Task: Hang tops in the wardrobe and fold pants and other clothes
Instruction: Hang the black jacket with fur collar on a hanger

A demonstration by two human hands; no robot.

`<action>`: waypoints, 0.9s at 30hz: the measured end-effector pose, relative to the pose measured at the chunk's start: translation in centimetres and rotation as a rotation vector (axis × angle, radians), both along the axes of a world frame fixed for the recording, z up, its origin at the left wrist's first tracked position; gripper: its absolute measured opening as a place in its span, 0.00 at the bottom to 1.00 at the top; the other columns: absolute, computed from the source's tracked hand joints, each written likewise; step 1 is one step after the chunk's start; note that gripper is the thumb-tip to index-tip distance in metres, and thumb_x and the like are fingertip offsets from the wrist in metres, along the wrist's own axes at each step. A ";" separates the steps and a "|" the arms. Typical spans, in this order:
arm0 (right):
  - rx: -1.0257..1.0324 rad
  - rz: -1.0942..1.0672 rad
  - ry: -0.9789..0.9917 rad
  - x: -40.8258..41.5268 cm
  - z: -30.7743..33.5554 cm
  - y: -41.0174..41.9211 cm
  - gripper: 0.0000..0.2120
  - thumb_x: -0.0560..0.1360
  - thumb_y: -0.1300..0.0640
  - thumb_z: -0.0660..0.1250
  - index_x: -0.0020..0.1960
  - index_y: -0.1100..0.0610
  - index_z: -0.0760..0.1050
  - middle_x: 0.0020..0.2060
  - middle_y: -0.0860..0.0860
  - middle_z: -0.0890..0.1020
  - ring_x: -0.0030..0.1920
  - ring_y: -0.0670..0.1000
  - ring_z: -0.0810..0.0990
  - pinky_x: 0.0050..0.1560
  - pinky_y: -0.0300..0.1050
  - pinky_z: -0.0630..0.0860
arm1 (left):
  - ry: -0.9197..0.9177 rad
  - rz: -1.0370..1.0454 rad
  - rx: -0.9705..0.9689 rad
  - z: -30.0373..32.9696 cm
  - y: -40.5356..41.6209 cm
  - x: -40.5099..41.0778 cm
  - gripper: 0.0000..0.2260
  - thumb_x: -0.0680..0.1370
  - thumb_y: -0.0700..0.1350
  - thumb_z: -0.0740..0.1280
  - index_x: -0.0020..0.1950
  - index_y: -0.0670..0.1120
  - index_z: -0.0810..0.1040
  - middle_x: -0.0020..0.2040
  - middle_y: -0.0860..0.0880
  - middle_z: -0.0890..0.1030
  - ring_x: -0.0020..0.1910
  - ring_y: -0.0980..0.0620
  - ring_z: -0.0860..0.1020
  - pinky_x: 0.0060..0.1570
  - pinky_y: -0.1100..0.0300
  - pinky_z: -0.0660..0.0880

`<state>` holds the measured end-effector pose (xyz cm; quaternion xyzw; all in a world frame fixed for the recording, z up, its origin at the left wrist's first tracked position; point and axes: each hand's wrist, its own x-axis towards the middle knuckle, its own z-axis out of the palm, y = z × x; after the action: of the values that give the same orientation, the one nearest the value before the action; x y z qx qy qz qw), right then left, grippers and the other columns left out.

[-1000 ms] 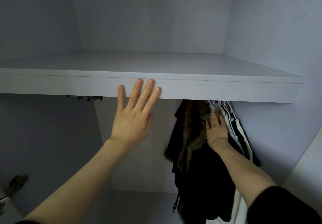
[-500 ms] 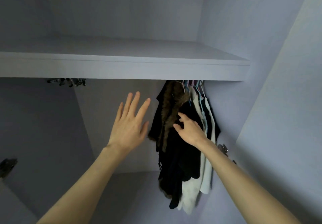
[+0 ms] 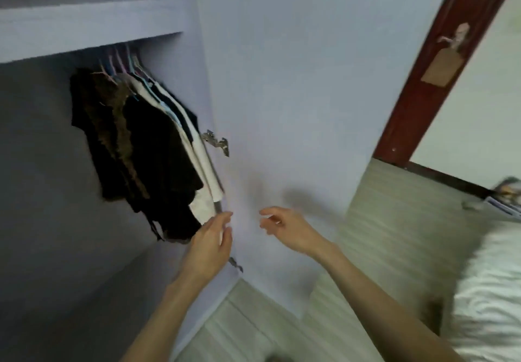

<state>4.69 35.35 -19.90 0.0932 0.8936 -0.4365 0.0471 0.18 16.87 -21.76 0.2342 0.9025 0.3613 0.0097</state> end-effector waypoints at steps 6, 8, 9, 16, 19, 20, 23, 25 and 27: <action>0.013 -0.420 -0.082 16.2 -2.8 6.7 0.15 0.80 0.54 0.60 0.64 0.57 0.74 0.53 0.53 0.83 0.53 0.52 0.80 0.58 0.45 0.74 | -0.122 -0.452 -0.026 -4.3 9.0 9.7 0.16 0.81 0.41 0.58 0.69 0.47 0.67 0.63 0.51 0.75 0.62 0.51 0.73 0.63 0.58 0.68; -0.024 -0.579 -0.089 21.1 -3.4 8.6 0.15 0.80 0.56 0.60 0.64 0.59 0.74 0.52 0.55 0.83 0.53 0.54 0.81 0.58 0.45 0.74 | -0.125 -0.604 -0.060 -5.1 12.5 12.9 0.17 0.81 0.42 0.57 0.70 0.46 0.67 0.66 0.49 0.74 0.65 0.51 0.72 0.64 0.58 0.67; -0.045 -0.636 -0.074 22.3 -3.5 9.1 0.14 0.80 0.57 0.60 0.64 0.59 0.74 0.52 0.56 0.83 0.53 0.54 0.81 0.57 0.43 0.74 | -0.119 -0.647 -0.074 -5.0 13.6 13.5 0.17 0.81 0.43 0.57 0.70 0.45 0.67 0.67 0.48 0.73 0.66 0.51 0.71 0.65 0.58 0.67; -0.150 -1.020 -0.042 32.9 -5.7 13.4 0.15 0.80 0.60 0.60 0.65 0.59 0.72 0.50 0.57 0.82 0.48 0.52 0.81 0.48 0.36 0.73 | -0.098 -0.966 -0.098 -7.2 23.8 19.3 0.16 0.80 0.39 0.60 0.68 0.41 0.71 0.65 0.45 0.75 0.64 0.49 0.73 0.64 0.60 0.66; -0.172 -1.176 -0.060 36.4 -7.6 16.3 0.17 0.79 0.60 0.61 0.67 0.60 0.70 0.55 0.59 0.81 0.55 0.56 0.79 0.55 0.43 0.73 | -0.141 -1.085 -0.106 -8.9 29.3 21.7 0.14 0.78 0.36 0.61 0.64 0.40 0.74 0.61 0.44 0.78 0.61 0.48 0.76 0.62 0.59 0.68; -0.176 -1.215 -0.067 37.3 -8.1 17.7 0.17 0.79 0.59 0.61 0.68 0.59 0.70 0.57 0.59 0.80 0.56 0.56 0.79 0.56 0.44 0.73 | -0.157 -1.123 -0.113 -9.5 31.2 22.3 0.14 0.78 0.36 0.62 0.63 0.39 0.75 0.61 0.44 0.78 0.61 0.48 0.76 0.62 0.59 0.68; -0.176 -1.287 -0.059 38.6 -9.4 24.1 0.16 0.79 0.59 0.60 0.67 0.57 0.71 0.55 0.57 0.81 0.55 0.56 0.80 0.52 0.43 0.73 | -0.188 -1.193 -0.122 -10.7 38.6 23.3 0.14 0.78 0.36 0.62 0.64 0.40 0.74 0.61 0.44 0.78 0.61 0.48 0.76 0.61 0.59 0.69; -0.180 -1.304 -0.046 38.9 -9.8 28.2 0.16 0.79 0.59 0.60 0.66 0.57 0.71 0.55 0.57 0.81 0.55 0.55 0.80 0.53 0.44 0.73 | -0.186 -1.207 -0.121 -10.9 43.2 23.4 0.15 0.79 0.37 0.61 0.65 0.40 0.73 0.62 0.44 0.77 0.62 0.48 0.76 0.63 0.56 0.69; -0.209 -1.318 -0.038 39.1 -10.3 34.0 0.15 0.79 0.59 0.60 0.65 0.57 0.72 0.53 0.56 0.82 0.53 0.54 0.80 0.51 0.42 0.73 | -0.185 -1.206 -0.131 -11.2 49.5 23.4 0.15 0.79 0.37 0.61 0.66 0.40 0.73 0.63 0.44 0.77 0.62 0.47 0.76 0.63 0.55 0.70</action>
<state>43.84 69.34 -30.21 0.6225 0.6015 -0.4567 -0.2053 23.56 66.42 -32.97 0.6703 0.6265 0.2549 0.3052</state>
